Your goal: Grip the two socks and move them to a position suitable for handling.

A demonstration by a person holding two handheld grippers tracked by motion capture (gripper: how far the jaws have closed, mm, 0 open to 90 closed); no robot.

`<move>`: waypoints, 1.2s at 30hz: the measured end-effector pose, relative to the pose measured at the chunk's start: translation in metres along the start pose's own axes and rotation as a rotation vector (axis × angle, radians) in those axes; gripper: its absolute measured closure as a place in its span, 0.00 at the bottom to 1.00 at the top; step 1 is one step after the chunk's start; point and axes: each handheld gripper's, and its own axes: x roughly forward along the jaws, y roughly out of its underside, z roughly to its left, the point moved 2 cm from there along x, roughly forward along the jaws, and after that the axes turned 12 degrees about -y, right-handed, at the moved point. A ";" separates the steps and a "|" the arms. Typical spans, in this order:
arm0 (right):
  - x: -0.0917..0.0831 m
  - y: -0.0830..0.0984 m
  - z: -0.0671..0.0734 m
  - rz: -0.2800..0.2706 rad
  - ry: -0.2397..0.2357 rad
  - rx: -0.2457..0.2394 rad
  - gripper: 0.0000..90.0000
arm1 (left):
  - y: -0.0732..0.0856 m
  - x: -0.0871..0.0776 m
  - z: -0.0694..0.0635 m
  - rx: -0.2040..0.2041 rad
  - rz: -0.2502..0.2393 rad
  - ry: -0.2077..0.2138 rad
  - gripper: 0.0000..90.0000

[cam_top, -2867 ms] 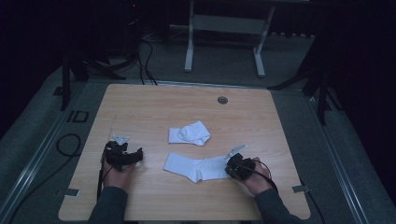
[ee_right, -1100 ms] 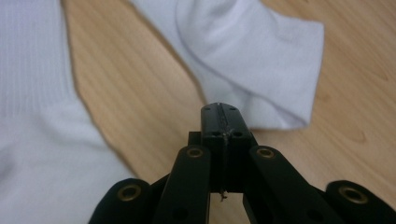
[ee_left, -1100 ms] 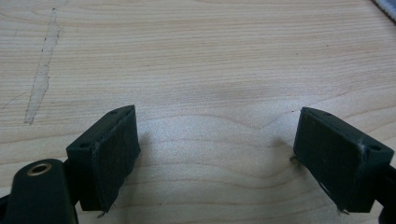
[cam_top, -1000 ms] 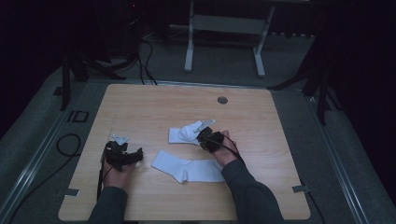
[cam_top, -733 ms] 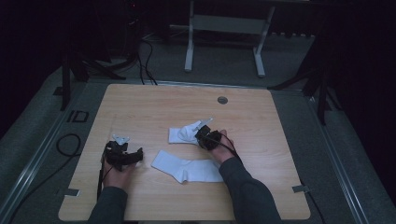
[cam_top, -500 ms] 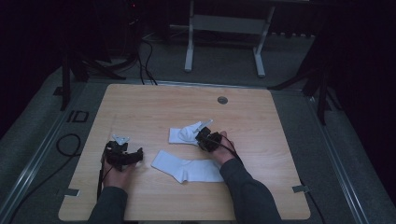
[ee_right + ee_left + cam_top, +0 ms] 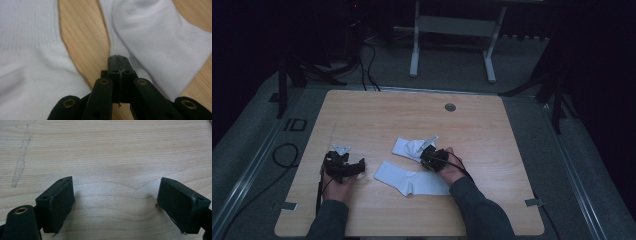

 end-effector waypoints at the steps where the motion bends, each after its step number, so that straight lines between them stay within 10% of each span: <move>1: -0.001 0.001 0.000 -0.001 -0.007 0.003 1.00 | 0.000 0.000 0.000 0.000 0.000 0.000 0.16; 13: -0.008 0.006 0.002 0.037 -0.041 -0.032 0.97 | 0.000 0.000 0.000 0.000 0.000 0.000 0.16; 22: -0.015 -0.025 0.004 -0.018 -0.029 -0.045 0.84 | 0.000 0.000 0.000 -0.003 -0.003 -0.001 0.16; 36: 0.009 -0.056 -0.010 0.002 0.013 0.049 0.62 | 0.000 0.000 0.000 0.001 0.000 0.002 0.16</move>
